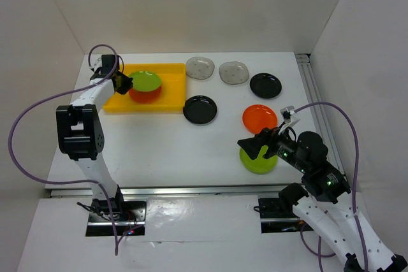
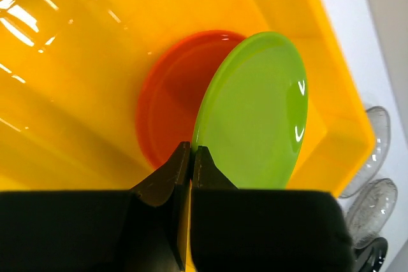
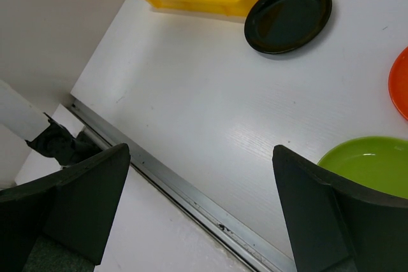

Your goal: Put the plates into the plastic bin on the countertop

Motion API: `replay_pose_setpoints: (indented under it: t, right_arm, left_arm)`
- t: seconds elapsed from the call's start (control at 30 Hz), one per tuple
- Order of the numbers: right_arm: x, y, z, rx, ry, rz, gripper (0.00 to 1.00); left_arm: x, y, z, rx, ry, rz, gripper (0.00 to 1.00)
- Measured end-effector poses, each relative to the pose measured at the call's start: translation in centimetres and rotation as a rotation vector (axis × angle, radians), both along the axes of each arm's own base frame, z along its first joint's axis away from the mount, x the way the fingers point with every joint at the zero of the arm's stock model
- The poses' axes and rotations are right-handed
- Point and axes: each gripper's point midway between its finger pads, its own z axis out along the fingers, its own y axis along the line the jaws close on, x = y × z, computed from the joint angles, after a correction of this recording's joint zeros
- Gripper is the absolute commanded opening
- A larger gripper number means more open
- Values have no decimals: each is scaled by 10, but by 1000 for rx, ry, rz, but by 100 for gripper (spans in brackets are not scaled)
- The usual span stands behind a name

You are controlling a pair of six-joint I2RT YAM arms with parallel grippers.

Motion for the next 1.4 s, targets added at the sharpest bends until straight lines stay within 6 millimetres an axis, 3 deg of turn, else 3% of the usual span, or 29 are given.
replay_pose_setpoints:
  t: [0.1,0.13,0.27,0.4,0.53,0.63,0.7,0.77,0.83,0.9,0.93,1.03,1.17,1.23,1.4]
  right_arm:
    - [0,0,0,-2,-3,1,100]
    - [0,0,0,-2,-3,1,100]
    - [0,1,1,1,-6,6,100]
    - [1,2,1,-2,-7,10,100]
    - [1,2,1,-7,-11,10,100]
    - [4,-1,0,-15,-15,-11,100]
    - [9,-7,1,-27,-14,-50,100]
    - [15,-15,7,-39,-20,-109,100]
    - [22,-30,21,-42,-30,-210,100]
    - [26,-51,39,-42,-31,-331,100]
    - [28,-62,53,-35,-46,-391,100]
    - [25,-88,84,-8,-89,-521,100]
    - [17,-106,100,24,-122,-591,100]
    - [14,-109,98,17,-116,-600,100]
    - [11,-110,88,-14,-86,-599,100]
  left_arm:
    - [-3,6,-11,-5,32,-1,16]
    - [-4,6,-12,-4,35,-7,35]
    - [-3,8,-10,-5,26,-22,65]
    - [-3,2,1,-13,-8,-58,82]
    - [-15,-18,43,-11,-100,-130,95]
    - [-31,-61,93,10,-230,-241,100]
    - [-54,-121,124,7,-342,-376,100]
    - [-95,-197,134,-34,-423,-561,100]
    - [-145,-269,116,-80,-431,-756,100]
    - [-184,-319,87,-98,-383,-896,100]
    - [-207,-346,59,-100,-325,-979,100]
    - [-247,-384,-10,-76,-191,-1108,100]
    - [-264,-411,-76,-73,-96,-1175,100]
    - [-257,-436,-67,-102,-160,-1200,100]
    - [-250,-471,-68,-168,-236,-1228,97]
